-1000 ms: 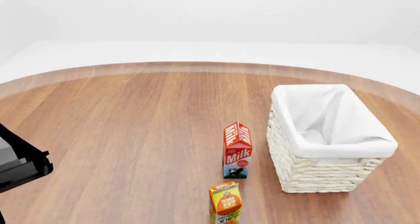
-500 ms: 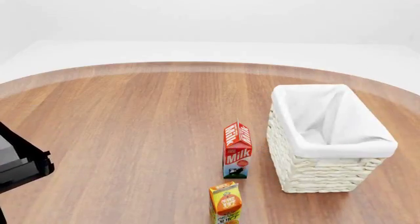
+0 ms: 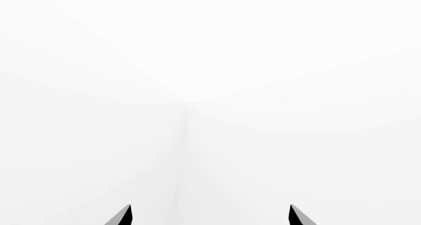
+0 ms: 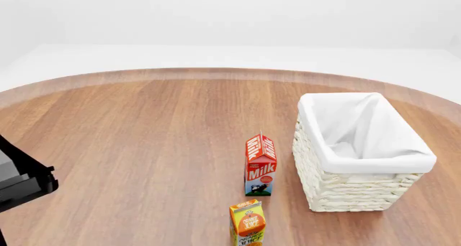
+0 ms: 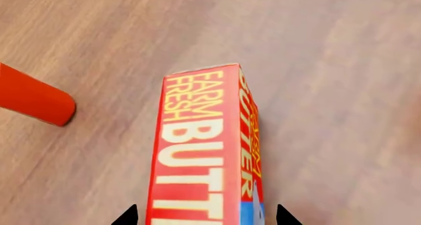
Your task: Pick up the cream cheese box and the butter, and put them in the basket.
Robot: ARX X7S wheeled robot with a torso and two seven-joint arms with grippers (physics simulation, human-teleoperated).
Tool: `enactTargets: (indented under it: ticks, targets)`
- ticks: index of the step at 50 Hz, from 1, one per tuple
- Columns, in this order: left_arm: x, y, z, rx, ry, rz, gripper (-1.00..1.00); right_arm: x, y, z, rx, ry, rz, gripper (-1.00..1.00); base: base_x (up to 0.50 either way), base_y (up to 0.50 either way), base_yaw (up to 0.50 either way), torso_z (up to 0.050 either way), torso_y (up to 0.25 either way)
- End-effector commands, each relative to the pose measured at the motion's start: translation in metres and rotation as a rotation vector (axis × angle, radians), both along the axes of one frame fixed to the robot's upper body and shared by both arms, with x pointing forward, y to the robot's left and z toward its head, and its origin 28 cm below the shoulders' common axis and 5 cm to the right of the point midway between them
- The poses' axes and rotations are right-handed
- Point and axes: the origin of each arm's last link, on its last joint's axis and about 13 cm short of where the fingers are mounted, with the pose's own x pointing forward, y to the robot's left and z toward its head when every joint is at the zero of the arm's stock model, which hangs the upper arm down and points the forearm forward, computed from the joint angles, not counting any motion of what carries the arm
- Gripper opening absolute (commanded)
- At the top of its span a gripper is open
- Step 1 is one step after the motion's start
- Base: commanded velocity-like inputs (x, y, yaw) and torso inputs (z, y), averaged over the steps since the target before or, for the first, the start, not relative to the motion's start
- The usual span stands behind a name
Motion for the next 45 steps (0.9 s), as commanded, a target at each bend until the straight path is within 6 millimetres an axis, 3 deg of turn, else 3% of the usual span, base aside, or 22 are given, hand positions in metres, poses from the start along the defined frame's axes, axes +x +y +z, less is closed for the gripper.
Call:
enactTargets:
  ticks: [1,16,27,28,39,45]
  targets:
    - [0.0,0.004,0.0,0.006,-0.009,0.018,1.0,0.001,0.006,-0.001,-0.008,-0.01,0.025,1.0,0.0,0.0,0.0,0.0,0.0]
    - [0.001,0.007,-0.002,-0.011,-0.007,0.026,1.0,0.0,0.008,-0.022,-0.064,0.05,0.068,1.0,0.0,0.0,0.0,0.0,0.0]
    - [0.001,0.008,-0.002,-0.01,-0.006,0.03,1.0,0.003,0.007,-0.027,-0.067,0.052,0.09,1.0,0.0,0.0,0.0,0.0,0.0]
    - [0.001,0.008,-0.002,-0.01,-0.006,0.03,1.0,0.003,0.007,-0.027,-0.076,0.03,0.09,-1.0,0.0,0.0,0.0,0.0,0.0]
    - [0.001,0.008,-0.002,-0.009,-0.007,0.029,1.0,0.014,0.006,-0.024,-0.089,-0.154,0.026,-1.0,0.0,0.0,0.0,0.0,0.0]
    - [0.001,0.008,-0.002,-0.011,-0.008,0.032,1.0,0.021,0.002,0.012,-0.06,-0.374,-0.084,-1.0,0.0,0.0,0.0,0.0,0.0]
